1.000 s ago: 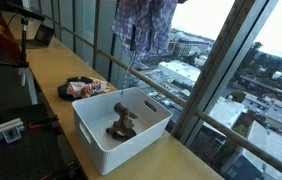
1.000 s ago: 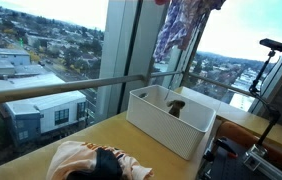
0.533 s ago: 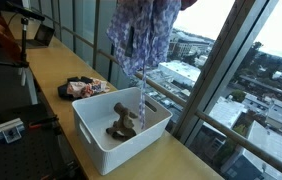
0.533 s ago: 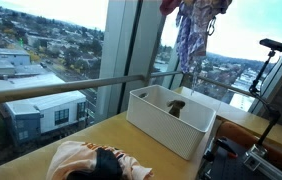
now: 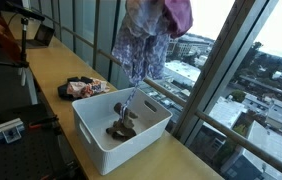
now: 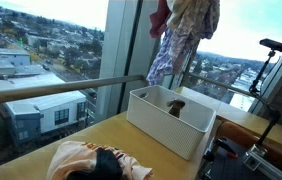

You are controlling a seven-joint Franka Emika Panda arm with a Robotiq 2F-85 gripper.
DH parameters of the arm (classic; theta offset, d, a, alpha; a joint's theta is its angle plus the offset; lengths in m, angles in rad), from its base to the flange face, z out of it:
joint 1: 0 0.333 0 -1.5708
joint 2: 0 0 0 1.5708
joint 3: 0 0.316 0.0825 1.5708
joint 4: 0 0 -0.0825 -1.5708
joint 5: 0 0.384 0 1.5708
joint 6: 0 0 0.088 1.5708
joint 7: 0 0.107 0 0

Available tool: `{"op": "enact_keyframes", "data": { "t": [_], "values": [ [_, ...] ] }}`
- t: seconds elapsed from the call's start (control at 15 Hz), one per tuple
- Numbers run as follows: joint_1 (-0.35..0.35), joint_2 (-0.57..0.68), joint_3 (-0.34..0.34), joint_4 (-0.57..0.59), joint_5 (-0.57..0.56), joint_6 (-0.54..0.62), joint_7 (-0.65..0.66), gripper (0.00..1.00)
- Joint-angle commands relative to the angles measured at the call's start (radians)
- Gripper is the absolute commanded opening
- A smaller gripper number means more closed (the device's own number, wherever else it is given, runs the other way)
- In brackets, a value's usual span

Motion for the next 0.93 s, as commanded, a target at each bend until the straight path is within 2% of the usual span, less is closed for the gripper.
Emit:
{"op": "enact_keyframes", "data": {
  "t": [0.0,0.27,0.87],
  "values": [
    [0.008,-0.041,0.008,-0.122,0.035,0.053,-0.022,0.03],
    [-0.001,-0.064,0.017,-0.312,0.046,0.135,-0.030,0.03],
    [-0.073,-0.102,-0.052,-0.670,0.090,0.293,-0.128,0.03]
  ]
}}
